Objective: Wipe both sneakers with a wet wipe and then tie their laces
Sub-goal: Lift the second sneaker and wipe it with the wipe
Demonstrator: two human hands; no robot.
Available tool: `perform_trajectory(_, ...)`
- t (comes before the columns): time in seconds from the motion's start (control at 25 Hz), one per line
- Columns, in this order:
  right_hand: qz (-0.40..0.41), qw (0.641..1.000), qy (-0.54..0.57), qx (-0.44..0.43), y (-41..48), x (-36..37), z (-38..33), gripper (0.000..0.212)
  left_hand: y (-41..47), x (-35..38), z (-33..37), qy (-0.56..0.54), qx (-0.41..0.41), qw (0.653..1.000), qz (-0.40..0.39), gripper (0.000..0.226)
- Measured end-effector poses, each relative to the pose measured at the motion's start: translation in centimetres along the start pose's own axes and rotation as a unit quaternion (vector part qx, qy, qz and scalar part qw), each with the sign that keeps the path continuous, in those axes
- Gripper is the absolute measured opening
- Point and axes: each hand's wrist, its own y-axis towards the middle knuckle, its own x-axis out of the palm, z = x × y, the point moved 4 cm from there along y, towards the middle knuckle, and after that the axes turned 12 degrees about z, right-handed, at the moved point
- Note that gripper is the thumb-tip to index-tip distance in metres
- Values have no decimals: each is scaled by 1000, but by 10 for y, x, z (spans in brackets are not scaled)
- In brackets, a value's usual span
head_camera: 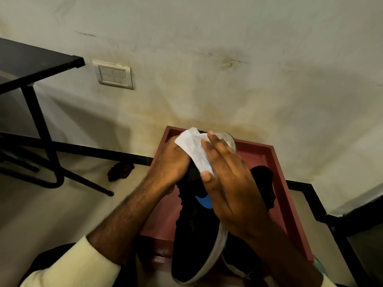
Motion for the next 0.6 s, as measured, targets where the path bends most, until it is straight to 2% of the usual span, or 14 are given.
perform_trajectory(0.12,-85,996,-23,25,-1,18,-8,76,-7,4,4,-2,26,1000,-10,29)
perform_trajectory(0.24,-133,990,4,49,-23,24,-22,80,0,-8,-2,-26,-84,994,62,38)
perform_trajectory(0.32,-130,989,18,65,-23,23,-24,78,-2,-10,2,-16,-72,996,50,44)
perform_trajectory(0.48,-74,992,20,104,8,19,-1,71,-22,6,14,-3,-11,1000,-19,30)
perform_trajectory(0.6,-104,988,56,96,-13,18,-20,69,-9,-1,10,-10,-22,999,40,30)
